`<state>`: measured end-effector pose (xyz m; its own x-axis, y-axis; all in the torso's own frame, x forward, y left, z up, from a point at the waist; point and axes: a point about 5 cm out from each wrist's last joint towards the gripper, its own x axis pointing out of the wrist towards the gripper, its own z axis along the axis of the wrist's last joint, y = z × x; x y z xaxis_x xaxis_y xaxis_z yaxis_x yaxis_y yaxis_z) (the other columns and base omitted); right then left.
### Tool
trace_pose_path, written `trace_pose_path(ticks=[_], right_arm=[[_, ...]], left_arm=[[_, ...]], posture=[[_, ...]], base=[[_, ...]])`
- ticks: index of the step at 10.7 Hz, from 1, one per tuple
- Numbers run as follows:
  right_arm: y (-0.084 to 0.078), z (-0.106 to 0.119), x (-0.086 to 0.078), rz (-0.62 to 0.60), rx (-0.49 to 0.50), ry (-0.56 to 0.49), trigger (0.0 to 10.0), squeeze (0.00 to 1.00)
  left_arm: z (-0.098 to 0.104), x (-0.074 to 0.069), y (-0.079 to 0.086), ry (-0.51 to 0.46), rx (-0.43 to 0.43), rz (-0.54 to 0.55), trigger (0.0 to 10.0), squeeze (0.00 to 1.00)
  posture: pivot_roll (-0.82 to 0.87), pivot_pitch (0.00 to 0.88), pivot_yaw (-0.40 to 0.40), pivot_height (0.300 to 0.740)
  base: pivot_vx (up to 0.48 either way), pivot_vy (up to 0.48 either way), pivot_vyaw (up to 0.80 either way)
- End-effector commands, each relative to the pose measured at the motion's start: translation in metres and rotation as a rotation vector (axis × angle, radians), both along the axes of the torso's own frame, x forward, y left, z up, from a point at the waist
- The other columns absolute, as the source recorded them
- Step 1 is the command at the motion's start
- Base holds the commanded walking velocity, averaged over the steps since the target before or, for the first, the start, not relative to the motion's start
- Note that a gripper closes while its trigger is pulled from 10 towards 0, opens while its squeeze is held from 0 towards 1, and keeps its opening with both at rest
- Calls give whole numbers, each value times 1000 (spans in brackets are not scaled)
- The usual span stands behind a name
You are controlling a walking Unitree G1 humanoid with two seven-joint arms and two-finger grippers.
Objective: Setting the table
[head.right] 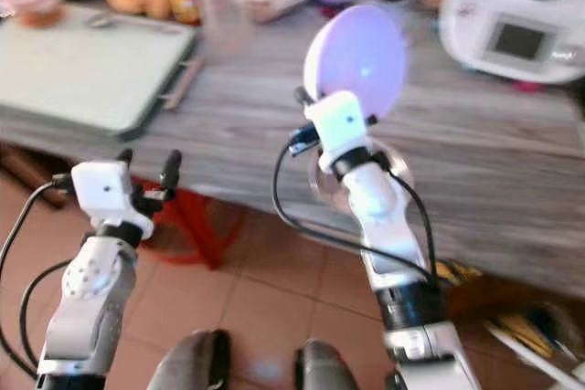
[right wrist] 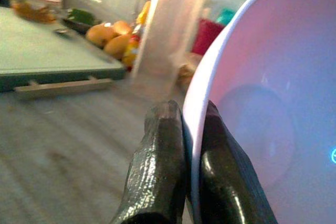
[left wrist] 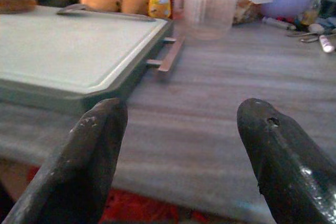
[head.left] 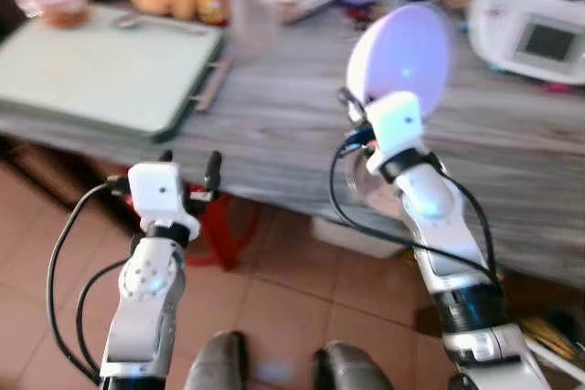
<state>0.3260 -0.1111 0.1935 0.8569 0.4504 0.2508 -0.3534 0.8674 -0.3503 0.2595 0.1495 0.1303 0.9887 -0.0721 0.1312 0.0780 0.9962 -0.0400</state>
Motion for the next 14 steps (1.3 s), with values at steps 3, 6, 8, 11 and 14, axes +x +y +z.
trace_pose_path(ticks=[3, 6, 8, 11, 14], right_arm=[[19, -8, 13, 145, -34, 107, 10000, 0], [20, -17, 27, 166, -115, 216, 10000, 0], [13, -25, 30, 156, -152, 254, 10000, 0], [1, -28, 35, 108, -180, 277, 10000, 0], [-1, -25, 38, 93, -208, 257, 10000, 1000]], left_arm=[[-4, -14, 4, 24, 24, 1, 10000, 0], [-3, -16, 2, 25, 20, -3, 10000, 0], [-3, -17, 2, 31, 20, -7, 10000, 0], [-4, -17, 1, 45, 20, -22, 10000, 0], [-5, -17, 1, 53, 21, -27, 10000, 0]], posture=[[3, 208, -13, 740], [10, 214, -17, 740], [10, 217, -14, 740], [10, 217, -11, 740], [13, 211, -9, 740]], base=[[0, 0, 0], [0, 0, 0], [0, 0, 0], [0, 0, 0], [0, 0, 0]])
